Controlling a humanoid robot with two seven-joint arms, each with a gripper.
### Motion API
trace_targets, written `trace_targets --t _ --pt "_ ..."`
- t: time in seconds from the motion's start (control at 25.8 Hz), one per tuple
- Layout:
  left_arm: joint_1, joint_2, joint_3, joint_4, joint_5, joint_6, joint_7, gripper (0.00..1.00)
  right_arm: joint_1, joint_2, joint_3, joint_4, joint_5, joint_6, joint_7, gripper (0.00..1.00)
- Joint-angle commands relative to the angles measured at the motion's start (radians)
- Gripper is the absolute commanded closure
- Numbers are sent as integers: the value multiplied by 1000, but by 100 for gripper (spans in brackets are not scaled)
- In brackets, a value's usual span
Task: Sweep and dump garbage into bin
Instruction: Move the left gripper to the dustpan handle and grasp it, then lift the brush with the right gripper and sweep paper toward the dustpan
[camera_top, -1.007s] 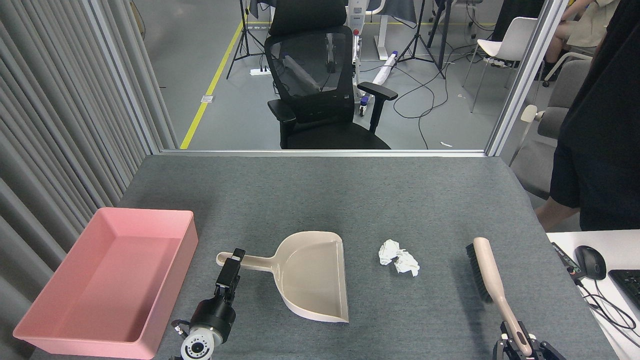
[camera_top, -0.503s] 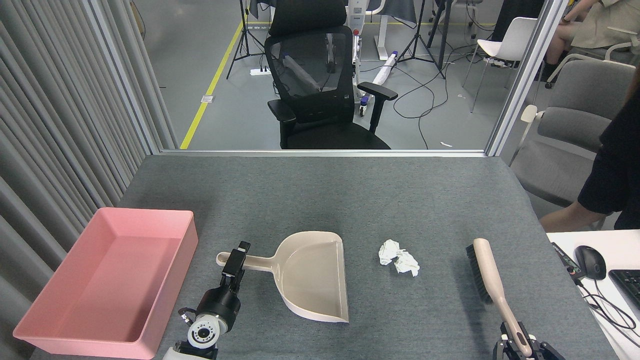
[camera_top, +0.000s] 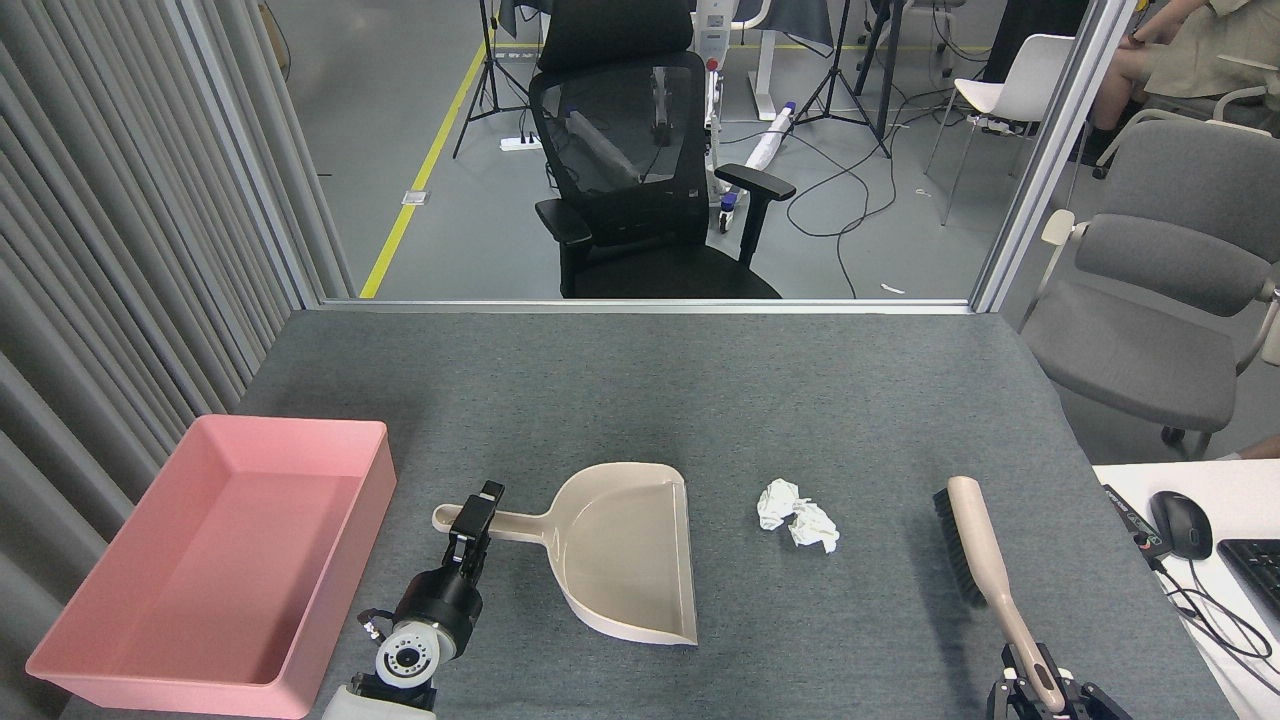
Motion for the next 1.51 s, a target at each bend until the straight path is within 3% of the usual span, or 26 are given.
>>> trace_targets --t 0.0,0.39,0.85,1.47 --pt "0 0 2 -1 3 0 -4 39 -2 0 0 0 0 0 0 94" --pt "0 0 37 -1 5 -6 -41 57 -2 1 0 0 0 0 0 94" --pt "4 -3 43 2 12 -26 -43 71 -8 -5 3 2 0 -6 1 94" --pt "38 -2 48 -1 -57 -199 -27 75 -74 7 51 18 -3 -52 5 94"
